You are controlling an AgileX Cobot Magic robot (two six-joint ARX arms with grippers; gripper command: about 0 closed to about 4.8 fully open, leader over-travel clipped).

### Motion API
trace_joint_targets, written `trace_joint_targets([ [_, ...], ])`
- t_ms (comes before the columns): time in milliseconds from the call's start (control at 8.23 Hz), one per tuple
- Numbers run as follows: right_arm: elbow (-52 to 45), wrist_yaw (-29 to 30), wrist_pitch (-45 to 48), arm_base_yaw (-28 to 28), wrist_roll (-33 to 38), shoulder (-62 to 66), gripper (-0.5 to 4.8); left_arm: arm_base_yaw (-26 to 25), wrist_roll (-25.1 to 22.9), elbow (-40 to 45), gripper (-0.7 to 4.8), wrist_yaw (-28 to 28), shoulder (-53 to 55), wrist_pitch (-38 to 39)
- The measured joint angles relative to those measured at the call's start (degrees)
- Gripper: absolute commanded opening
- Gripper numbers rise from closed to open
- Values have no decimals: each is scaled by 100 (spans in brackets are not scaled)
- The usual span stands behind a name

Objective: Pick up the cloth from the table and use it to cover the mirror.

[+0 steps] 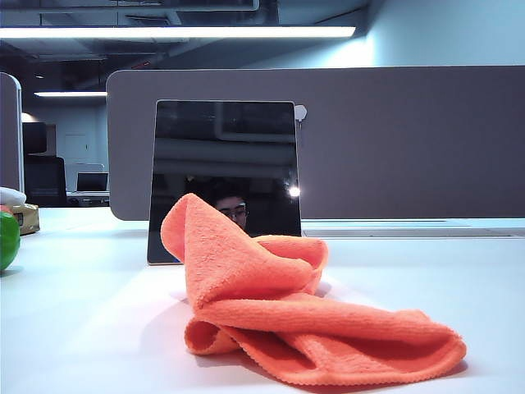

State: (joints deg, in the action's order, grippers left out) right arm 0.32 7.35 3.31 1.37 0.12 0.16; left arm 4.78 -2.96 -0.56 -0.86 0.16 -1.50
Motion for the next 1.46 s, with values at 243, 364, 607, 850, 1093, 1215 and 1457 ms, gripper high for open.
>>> trace_joint_targets([
  [243,0,0,0,0,0,0,-5,0,2,0,-5,0,-2,0],
  [364,0,0,0,0,0,0,-5,0,0,0,-5,0,-2,0],
  [607,0,0,0,0,0,0,-5,0,2,0,-5,0,-2,0],
  [850,0,0,0,0,0,0,-5,0,2,0,-5,0,0,-2],
  [1093,219,7,-122,0,-11,2,-5,2,48,-227,-5,155,2,74],
  [1215,2382,13,-2614,0,-627,129,-5,2,151,-1788,-5,938,114,1528],
  [1457,3799,20,-4004,0,-647,909,-6,2,151,-2553,-5,2004,813,2205],
])
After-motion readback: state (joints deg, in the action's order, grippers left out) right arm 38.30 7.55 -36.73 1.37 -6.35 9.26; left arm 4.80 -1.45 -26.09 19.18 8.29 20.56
